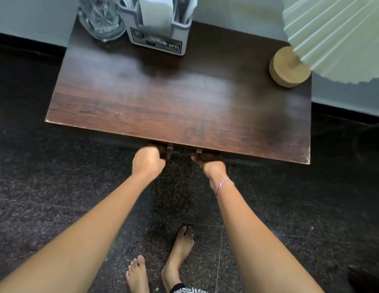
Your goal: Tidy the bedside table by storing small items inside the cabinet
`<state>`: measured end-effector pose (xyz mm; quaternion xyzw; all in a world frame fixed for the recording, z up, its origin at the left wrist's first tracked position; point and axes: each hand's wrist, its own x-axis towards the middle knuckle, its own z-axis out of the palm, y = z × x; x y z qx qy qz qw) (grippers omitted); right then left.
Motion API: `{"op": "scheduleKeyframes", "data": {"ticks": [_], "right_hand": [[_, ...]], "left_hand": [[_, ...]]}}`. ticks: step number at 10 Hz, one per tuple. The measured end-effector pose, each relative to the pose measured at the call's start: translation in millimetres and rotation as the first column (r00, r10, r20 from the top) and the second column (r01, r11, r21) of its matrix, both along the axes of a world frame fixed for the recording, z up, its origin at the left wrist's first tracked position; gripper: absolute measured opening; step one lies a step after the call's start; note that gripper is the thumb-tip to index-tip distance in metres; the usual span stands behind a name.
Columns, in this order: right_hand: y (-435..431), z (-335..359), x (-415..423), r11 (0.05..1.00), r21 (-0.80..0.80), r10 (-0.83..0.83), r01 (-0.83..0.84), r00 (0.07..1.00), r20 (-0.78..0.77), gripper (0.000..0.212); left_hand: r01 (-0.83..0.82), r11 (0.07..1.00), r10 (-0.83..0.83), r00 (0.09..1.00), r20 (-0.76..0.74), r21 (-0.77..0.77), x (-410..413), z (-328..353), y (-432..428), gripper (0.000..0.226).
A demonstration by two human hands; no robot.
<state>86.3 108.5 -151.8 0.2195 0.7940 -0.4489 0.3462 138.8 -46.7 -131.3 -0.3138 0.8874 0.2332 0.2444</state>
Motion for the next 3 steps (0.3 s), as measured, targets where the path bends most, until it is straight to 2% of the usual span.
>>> {"op": "scheduleKeyframes", "data": {"ticks": [1,2,3], "right_hand": [[-9.5,7.9,3.9,0.990,0.134,0.035,-0.043,0.998,0.061,0.030],[-11.5,27.1,20.6,0.829,0.464,0.368,-0.312,0.929,-0.031,0.023],[-3.5,47.2,32.9,0.617,0.698,0.600,-0.363,0.791,-0.119,0.024]], "left_hand": [[0.095,0.995,-0.097,0.993,-0.064,-0.024,6.1,11.3,6.3,0.021],[0.059,0.998,-0.063,0.984,-0.168,-0.029,14.5,22.6,5.0,0.021],[0.041,0.998,-0.052,0.975,-0.218,-0.057,18.0,35.2,-0.7,0.021]]}}
